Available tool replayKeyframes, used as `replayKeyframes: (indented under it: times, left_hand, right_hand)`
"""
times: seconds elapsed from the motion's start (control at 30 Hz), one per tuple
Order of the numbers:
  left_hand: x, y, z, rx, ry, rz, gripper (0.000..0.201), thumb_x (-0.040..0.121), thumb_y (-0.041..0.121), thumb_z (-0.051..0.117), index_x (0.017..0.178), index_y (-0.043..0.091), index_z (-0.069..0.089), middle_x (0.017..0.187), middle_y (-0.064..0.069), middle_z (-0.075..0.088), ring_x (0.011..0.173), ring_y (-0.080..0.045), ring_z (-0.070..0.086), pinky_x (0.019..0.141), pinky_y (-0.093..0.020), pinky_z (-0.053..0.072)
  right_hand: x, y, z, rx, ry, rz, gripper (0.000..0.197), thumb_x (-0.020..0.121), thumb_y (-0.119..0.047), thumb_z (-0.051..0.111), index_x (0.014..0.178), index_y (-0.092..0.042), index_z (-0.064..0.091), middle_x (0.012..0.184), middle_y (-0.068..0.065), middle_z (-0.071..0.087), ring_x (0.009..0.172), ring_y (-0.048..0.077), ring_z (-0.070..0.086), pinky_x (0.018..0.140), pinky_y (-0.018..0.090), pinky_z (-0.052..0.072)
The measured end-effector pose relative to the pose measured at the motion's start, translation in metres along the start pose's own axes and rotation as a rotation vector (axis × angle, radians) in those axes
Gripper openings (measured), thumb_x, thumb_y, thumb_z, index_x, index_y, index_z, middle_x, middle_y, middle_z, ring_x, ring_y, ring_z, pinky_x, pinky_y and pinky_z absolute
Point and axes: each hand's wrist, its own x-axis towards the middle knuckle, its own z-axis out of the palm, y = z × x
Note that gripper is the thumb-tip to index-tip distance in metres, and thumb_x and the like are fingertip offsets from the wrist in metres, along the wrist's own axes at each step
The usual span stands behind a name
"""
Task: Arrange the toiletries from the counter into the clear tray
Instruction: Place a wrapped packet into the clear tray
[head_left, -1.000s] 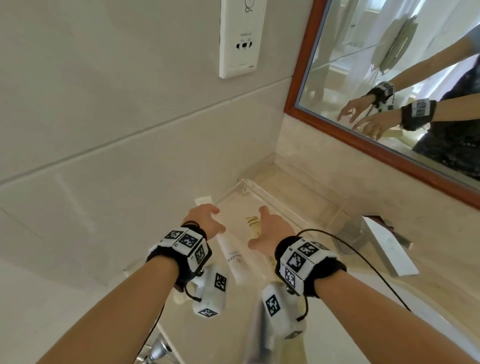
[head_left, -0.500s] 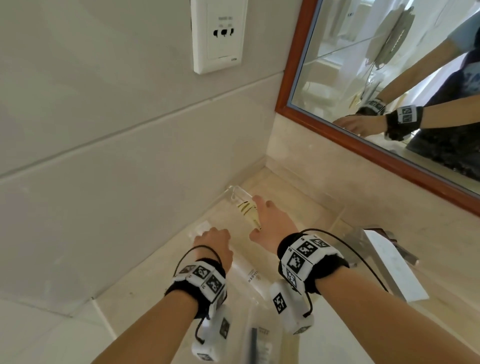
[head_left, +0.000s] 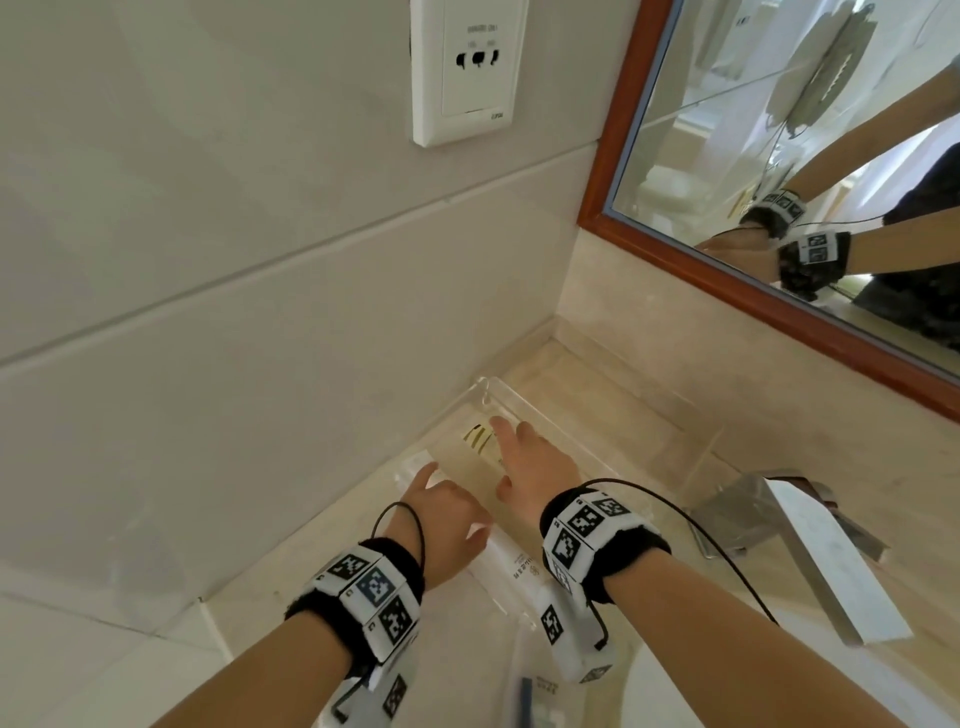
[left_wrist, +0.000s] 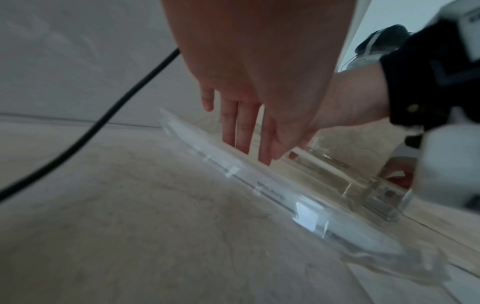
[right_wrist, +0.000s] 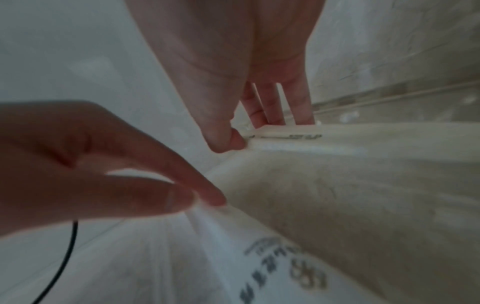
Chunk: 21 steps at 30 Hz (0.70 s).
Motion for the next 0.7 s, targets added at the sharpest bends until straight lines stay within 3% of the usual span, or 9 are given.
replayKeyframes:
  times: [0.1, 0.47, 0.7]
  left_hand:
    - [-0.003, -0.003, -0.001, -0.011, -0.013, -0.023, 0.034, 0.096, 0.034, 0.038, 0.125, 0.034, 0.056, 0.138, 0.011, 0.053, 0.135, -0.006, 0.037, 0.119, -0.041, -0.007]
    - [-0.004, 0.010, 0.004, 0.004, -0.058, -0.027, 0.036, 0.096, 0.034, 0.038, 0.130, 0.037, 0.050, 0.147, 0.008, 0.043, 0.140, -0.009, 0.029, 0.119, -0.044, -0.007]
    - [-0.006, 0.012, 0.005, 0.002, -0.042, -0.035, 0.037, 0.095, 0.031, 0.038, 0.130, 0.039, 0.049, 0.146, 0.010, 0.043, 0.140, -0.008, 0.029, 0.119, -0.045, -0.006]
  right_hand:
    - [-0.002, 0.000, 0.013, -0.032, -0.019, -0.006, 0.064, 0.089, -0.013, 0.054, 0.142, -0.015, 0.020, 0.124, 0.013, 0.045, 0.104, 0.029, 0.054, 0.071, 0.033, 0.043]
    - [-0.018, 0.016, 0.023, -0.174, -0.096, 0.022, 0.062, 0.088, -0.005, 0.054, 0.142, -0.015, 0.024, 0.128, 0.013, 0.045, 0.117, 0.029, 0.045, 0.082, 0.035, 0.046]
    - [-0.022, 0.015, 0.032, -0.204, -0.086, -0.036, 0.048, 0.092, -0.019, 0.053, 0.135, -0.020, 0.035, 0.126, 0.012, 0.043, 0.111, 0.029, 0.048, 0.070, 0.032, 0.041]
